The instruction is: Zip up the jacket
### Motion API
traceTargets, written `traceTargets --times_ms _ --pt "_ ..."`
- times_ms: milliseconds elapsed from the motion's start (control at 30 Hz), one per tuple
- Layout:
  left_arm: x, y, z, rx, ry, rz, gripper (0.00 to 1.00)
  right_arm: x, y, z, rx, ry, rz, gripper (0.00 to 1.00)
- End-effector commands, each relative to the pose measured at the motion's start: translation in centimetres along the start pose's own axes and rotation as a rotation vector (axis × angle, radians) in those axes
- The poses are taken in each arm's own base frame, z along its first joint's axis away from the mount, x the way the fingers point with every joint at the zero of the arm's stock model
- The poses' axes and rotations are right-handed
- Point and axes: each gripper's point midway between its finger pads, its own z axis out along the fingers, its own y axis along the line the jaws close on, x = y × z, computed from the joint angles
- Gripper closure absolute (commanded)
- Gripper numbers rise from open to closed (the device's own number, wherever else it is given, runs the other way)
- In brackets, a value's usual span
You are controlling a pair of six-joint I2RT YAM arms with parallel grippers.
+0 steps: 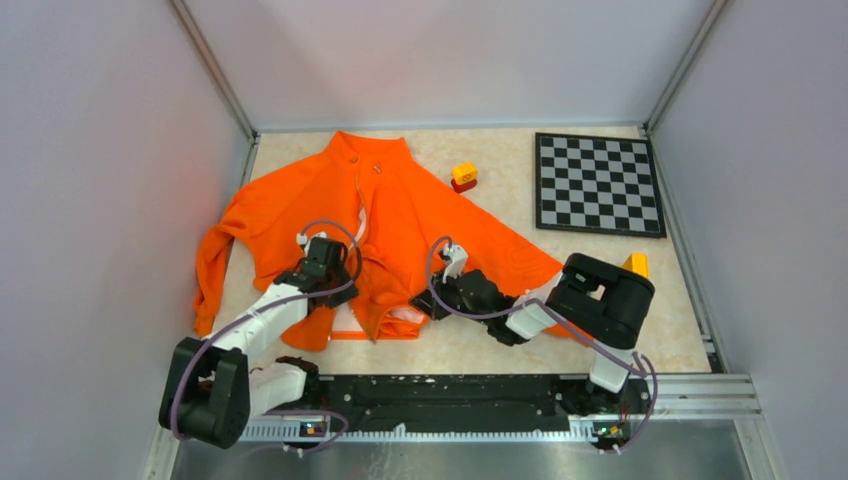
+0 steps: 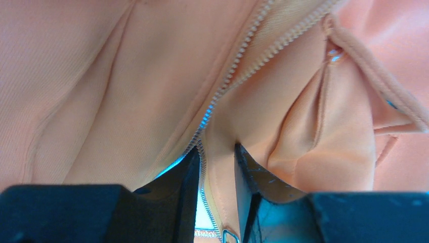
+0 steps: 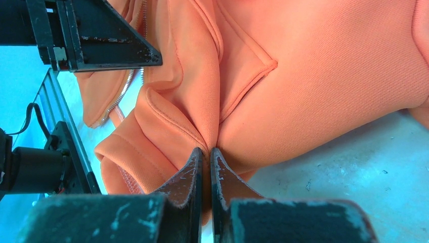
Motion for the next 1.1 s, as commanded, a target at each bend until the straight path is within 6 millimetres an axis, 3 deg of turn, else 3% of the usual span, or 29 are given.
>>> traceTargets --times_ms 0,167,300,400,600,667,767,967,1067 --pt "-1.6 -1.7 0.3 0.083 -0.058 0.042 0.69 -1.7 1.0 0.6 -0.038 -0.050 -0.001 1.00" --pt "-2.5 -2.5 -1.0 0.098 -0.062 0.068 0.90 -2.1 1.1 0.4 -0.042 -0.055 -0.026 1.00" --pt "-3.9 -3.5 -3.4 0.140 -0.101 0.103 0.99 -3.1 1.2 0.5 -0.019 -0.057 -0.095 1.00" --pt "-4.5 -4.9 -5.2 0.219 -0.119 0.149 1.00 -3.9 1.5 0.5 -0.002 -0.041 -0.166 0.99" --pt "-4.7 -7.6 -8.3 0.382 -0.129 0.211 1.00 -5.6 2.9 -0.2 -0.023 -0.038 -0.248 0.88" --pt "-4.8 -8.0 -9.2 0.410 -0.135 0.219 1.00 -6.7 4.4 -0.7 -0.070 -0.050 -0.261 0.85" --pt "-5.4 -9.1 -11.0 0.474 -0.167 0.239 1.00 -8.4 6.2 -1.6 -0.107 -0.080 -0.272 0.76" --pt "-7.4 -11.4 -14.9 0.614 -0.297 0.285 1.00 -11.7 8.7 -3.4 -0.148 -0.140 -0.311 0.46" --pt "-8.0 -11.8 -15.7 0.632 -0.333 0.291 1.00 -12.5 9.3 -3.9 -0.156 -0.155 -0.321 0.31"
